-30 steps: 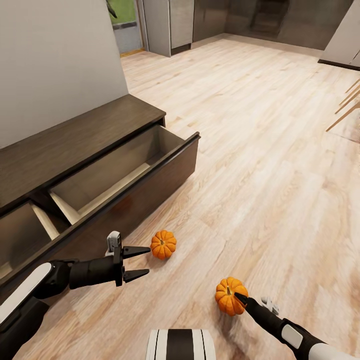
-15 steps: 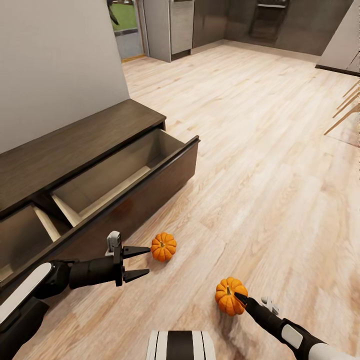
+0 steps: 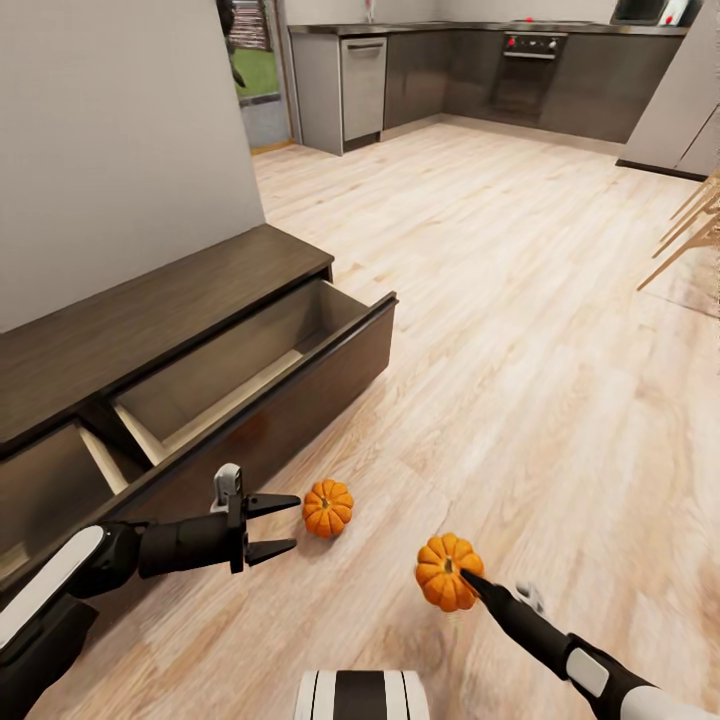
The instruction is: Place each of the two pumpkins and all three candles from the living room inside a cabinet in the living room (use any cabinet), then make sure every cabinet is closed, and position the cauldron so it is next to a table in the living room.
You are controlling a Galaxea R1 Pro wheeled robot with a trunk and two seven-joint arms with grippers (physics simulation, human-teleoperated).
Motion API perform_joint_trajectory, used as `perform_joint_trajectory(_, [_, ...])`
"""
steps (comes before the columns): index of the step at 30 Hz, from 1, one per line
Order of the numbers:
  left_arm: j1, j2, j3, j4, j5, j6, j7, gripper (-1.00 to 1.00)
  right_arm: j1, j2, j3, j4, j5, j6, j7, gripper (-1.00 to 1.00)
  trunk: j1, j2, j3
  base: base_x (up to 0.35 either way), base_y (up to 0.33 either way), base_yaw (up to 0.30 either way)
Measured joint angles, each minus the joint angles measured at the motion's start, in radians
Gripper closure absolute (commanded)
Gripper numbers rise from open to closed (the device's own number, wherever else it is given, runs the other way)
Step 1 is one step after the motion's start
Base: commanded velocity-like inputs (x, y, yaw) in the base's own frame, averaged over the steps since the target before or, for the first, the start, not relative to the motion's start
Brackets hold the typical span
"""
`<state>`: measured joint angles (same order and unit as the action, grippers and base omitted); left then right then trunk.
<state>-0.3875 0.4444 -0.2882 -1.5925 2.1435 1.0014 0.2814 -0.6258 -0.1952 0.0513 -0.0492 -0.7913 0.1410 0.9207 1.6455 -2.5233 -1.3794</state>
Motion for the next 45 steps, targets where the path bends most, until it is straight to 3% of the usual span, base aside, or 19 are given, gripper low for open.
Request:
perform_joint_trajectory(6, [0.0, -0.001, 0.008, 0.007, -0.045, -0.001, 0.002, -1.0, 0.0, -0.004, 0.003, 0.009, -0.003, 0.003, 0.128, 1.0, -0.003, 0.001, 0.023, 0.0, 0.0, 0.0])
perform_joint_trajectory(9, [0.0, 0.0, 0.012, 0.014, -0.066, -0.001, 0.002, -1.0, 0.0, -0.025, -0.001, 0.013, -0.004, 0.003, 0.198, 1.0, -0.004, 0.002, 0.035, 0.0, 0.0, 0.0])
perform_joint_trajectory(12, [0.0, -0.001, 0.014, 0.021, -0.074, -0.002, 0.004, -1.0, 0.0, -0.05, -0.001, 0.026, -0.005, 0.003, 0.252, 1.0, -0.005, 0.003, 0.046, 0.0, 0.0, 0.0])
perform_joint_trajectory(18, [0.0, 0.0, 0.015, 0.024, -0.076, -0.003, 0.007, -1.0, 0.001, -0.073, -0.002, 0.063, -0.007, 0.004, 0.359, 1.0, -0.008, 0.004, 0.07, 0.0, 0.0, 0.0])
perform_joint_trajectory(29, [0.0, -0.002, 0.015, 0.032, -0.079, -0.003, 0.01, -1.0, 0.001, -0.082, 0.001, 0.07, -0.004, 0.004, 0.378, 1.0, -0.013, 0.007, 0.112, 0.0, 0.0, 0.0])
perform_joint_trajectory(35, [0.0, -0.009, 0.017, 0.075, -0.161, -0.004, 0.005, -1.0, 0.001, -0.082, 0.002, 0.07, -0.004, 0.004, 0.386, 1.0, -0.016, 0.008, 0.135, 0.0, 0.0, 0.0])
perform_joint_trajectory(45, [-0.001, -0.012, 0.019, 0.089, -0.197, -0.005, 0.002, -1.0, 0.001, -0.081, 0.002, 0.069, -0.006, 0.003, 0.42, 1.0, -0.02, 0.011, 0.174, 0.0, 0.0, 0.0])
